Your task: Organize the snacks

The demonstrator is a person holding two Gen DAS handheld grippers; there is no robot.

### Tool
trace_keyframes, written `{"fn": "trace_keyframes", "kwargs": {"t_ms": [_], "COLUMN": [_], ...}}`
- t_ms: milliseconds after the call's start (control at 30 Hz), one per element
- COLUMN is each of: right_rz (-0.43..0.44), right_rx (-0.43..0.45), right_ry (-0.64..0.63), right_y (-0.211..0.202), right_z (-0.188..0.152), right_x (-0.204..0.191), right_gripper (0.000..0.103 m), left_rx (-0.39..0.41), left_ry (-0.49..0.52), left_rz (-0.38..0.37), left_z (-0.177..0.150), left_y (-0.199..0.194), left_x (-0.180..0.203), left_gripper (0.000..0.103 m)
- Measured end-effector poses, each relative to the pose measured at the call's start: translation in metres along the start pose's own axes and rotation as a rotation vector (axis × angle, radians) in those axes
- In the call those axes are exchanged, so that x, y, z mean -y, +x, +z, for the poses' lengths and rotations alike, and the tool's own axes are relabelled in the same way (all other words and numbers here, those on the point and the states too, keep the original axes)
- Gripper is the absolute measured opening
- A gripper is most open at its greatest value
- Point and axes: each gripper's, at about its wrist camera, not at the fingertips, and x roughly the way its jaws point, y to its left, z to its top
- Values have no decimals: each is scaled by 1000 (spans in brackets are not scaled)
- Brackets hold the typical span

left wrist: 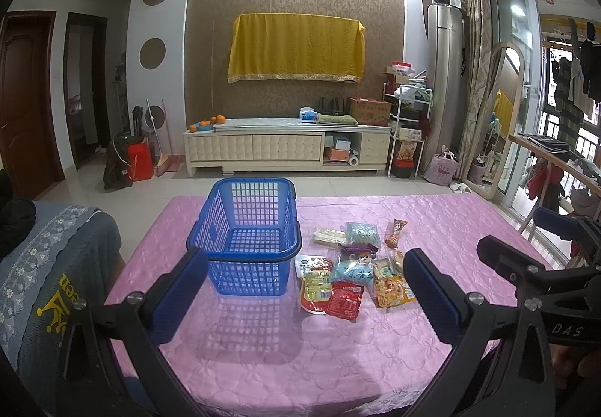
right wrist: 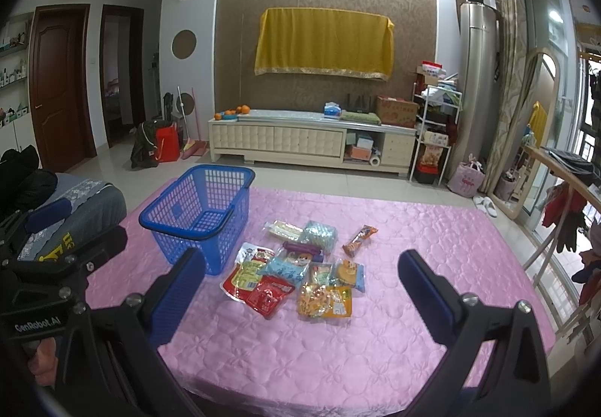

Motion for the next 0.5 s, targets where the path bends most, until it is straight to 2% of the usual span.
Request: {"fn": "trace_keyframes", "kwargs": {"t_ms": [500], "right_rz": [-4], "right_rx": [-16], "right_ry": [-3], "right_y": [2], "right_z": [1], "right_x": [-2], "right_gripper": [103], "left_rx": [-9], "left_ry": [-6], "left_rz": [-13], "left_z": [-2], "left_y": [0], "left_x": [-3], "left_gripper": [103]}}
